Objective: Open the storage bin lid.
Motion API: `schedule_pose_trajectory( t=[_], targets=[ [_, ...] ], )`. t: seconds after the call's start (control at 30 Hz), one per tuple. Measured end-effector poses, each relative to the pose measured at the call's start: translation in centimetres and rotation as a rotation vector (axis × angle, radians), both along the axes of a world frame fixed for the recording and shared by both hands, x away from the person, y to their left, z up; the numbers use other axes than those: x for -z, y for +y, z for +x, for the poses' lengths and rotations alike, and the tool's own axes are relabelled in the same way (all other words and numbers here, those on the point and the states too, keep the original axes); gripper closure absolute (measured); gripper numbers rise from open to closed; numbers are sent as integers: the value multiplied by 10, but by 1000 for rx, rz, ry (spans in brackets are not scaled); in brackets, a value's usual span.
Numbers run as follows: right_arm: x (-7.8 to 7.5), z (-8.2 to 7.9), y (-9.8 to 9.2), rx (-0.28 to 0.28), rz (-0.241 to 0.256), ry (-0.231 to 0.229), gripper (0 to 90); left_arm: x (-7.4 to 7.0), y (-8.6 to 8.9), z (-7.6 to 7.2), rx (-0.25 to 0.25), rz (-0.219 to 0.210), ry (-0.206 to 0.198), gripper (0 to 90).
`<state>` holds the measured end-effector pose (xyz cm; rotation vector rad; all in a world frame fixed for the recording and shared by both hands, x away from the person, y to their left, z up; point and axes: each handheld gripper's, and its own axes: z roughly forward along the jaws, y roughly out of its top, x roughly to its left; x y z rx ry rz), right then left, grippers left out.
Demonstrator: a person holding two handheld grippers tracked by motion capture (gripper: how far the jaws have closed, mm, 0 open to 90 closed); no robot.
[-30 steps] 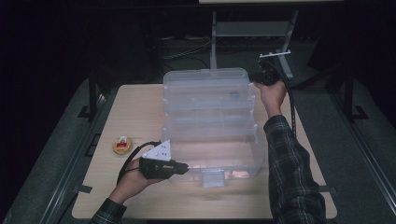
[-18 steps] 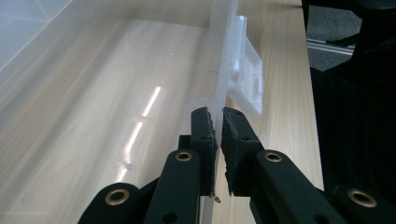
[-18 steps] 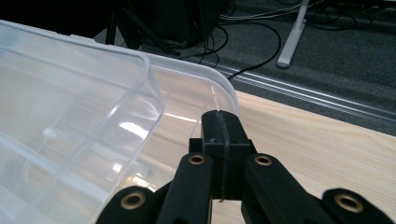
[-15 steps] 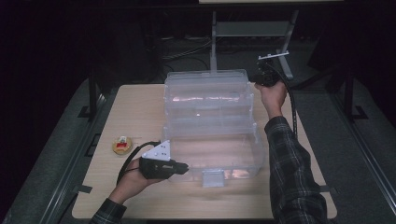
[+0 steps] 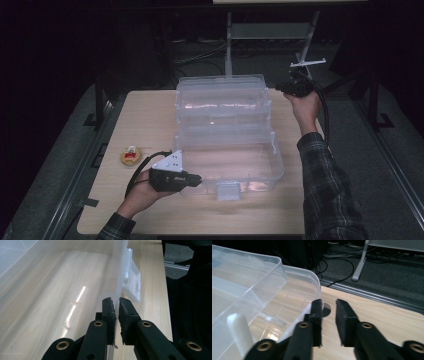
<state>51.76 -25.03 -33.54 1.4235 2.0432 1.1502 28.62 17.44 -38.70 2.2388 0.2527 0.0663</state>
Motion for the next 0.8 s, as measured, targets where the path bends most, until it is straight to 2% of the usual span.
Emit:
schedule_pose_trajectory(
  t=[0.13, 0.23, 0.27, 0.33, 0.4, 0.43, 0.57, 0.63, 0.67, 0.8],
  targets=[
    [-8, -10, -1, -3, -19, -20, 629, 0, 0, 0, 1, 4, -1, 832],
    [-10, -16, -3, -8, -21, -23, 608, 0, 0, 0, 2, 4, -1, 832],
    [-12, -22, -5, -14, -30, -31, 596, 0, 0, 0, 2, 5, -1, 832],
    [-14, -28, -7, -24, -28, -23, 572, 0, 0, 1, 3, 5, -1, 832],
    [-17, -35, -9, -37, -31, -27, 565, 0, 0, 1, 3, 5, 1, 832],
    [-18, -39, -10, -36, -37, -43, 561, 0, 0, 1, 3, 5, 1, 832],
    [-20, -53, -14, -51, -33, -26, 519, 0, 0, 1, 3, 5, 5, 831],
    [-20, -57, -16, -56, -34, -35, 520, 0, 0, 1, 2, 4, 8, 832],
    [-22, -66, -17, -61, -40, -47, 511, 0, 0, 1, 0, 5, 11, 832],
    [-22, -80, -18, -93, -48, -41, 503, 0, 0, 1, 1, 4, 13, 832]
  ],
)
